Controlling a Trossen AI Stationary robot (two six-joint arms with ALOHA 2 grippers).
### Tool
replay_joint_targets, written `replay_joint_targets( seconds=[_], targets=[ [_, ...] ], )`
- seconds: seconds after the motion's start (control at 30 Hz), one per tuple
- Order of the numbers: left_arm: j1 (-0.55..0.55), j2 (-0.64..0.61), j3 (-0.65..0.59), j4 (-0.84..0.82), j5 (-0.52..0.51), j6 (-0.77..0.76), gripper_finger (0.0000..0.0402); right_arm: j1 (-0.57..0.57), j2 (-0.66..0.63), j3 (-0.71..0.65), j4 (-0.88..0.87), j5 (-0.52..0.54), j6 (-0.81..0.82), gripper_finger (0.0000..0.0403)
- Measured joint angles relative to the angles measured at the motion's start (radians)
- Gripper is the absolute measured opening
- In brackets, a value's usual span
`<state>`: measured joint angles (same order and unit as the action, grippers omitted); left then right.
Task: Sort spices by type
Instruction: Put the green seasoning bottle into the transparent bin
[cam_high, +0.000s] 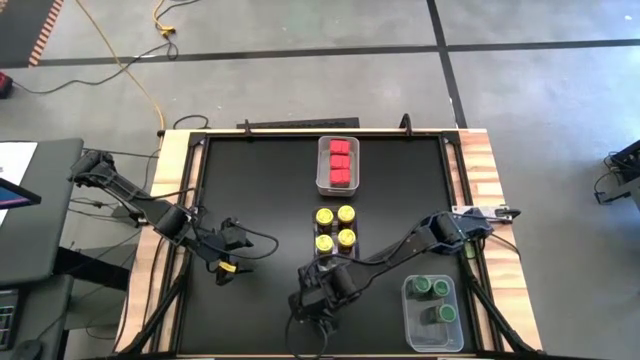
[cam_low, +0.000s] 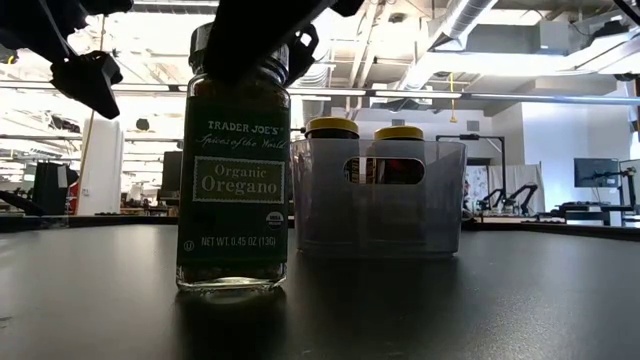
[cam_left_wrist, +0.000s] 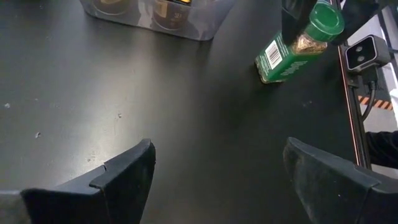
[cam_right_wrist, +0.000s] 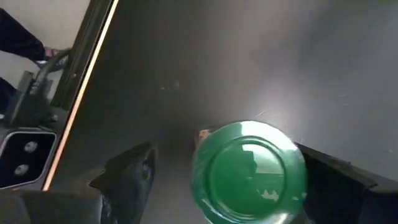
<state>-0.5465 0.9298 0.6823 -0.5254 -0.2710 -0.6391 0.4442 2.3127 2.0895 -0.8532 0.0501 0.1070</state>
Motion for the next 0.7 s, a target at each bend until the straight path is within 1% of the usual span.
replay_joint_targets(
  seconds=[0.17, 0.47, 0.7],
  targets=[
    [0.0, 0.0, 0.0, 0.0, 0.0, -0.011, 0.034, -0.002, 0.0, 0.0, 0.003, -0.001, 0.0, 0.0359],
    [0.0, 0.0, 0.0, 0.0, 0.0, -0.01, 0.034, -0.01, 0.0, 0.0, -0.007, 0.0, 0.0, 0.031],
    [0.0, 0.0, 0.0, 0.0, 0.0, -0.009, 0.034, -0.015, 0.0, 0.0, -0.007, 0.001, -0.002, 0.0288]
  ],
)
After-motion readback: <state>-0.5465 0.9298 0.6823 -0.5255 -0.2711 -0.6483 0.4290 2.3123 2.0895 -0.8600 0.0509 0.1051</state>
